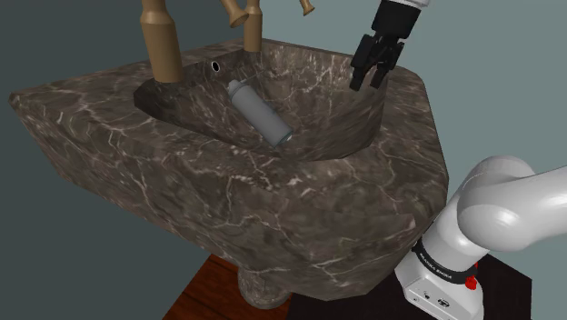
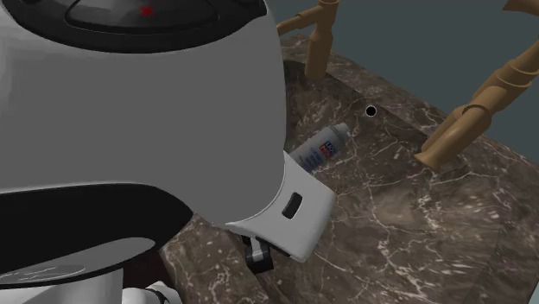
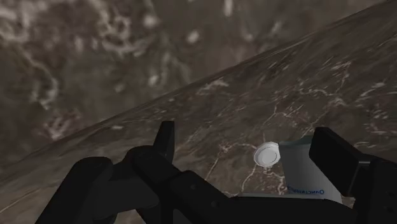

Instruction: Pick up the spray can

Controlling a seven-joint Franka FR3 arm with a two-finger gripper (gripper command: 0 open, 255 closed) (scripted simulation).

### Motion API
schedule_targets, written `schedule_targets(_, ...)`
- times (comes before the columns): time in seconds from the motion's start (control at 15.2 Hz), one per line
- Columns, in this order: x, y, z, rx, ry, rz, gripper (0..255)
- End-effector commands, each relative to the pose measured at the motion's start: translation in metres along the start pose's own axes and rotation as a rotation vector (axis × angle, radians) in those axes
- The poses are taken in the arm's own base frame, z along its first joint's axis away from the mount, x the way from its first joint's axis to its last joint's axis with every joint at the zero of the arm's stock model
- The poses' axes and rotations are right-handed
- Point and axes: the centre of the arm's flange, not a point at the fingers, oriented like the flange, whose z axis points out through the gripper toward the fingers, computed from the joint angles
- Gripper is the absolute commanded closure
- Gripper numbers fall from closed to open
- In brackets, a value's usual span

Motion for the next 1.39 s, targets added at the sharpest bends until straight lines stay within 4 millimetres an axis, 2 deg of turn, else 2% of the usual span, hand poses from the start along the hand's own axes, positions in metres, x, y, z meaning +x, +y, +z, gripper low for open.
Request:
schedule_targets(0.0,0.0,0.0,0.0,0.0,0.0,0.0,0)
schedule_targets(0.59,0.052,-0.066,0.055,0.019,0.18,-0.13,0)
schedule_targets(1.19,0.105,-0.139,0.099,0.039,0.359,-0.26,0)
schedule_targets(1.32,0.106,-0.141,0.106,0.039,0.365,-0.264,0)
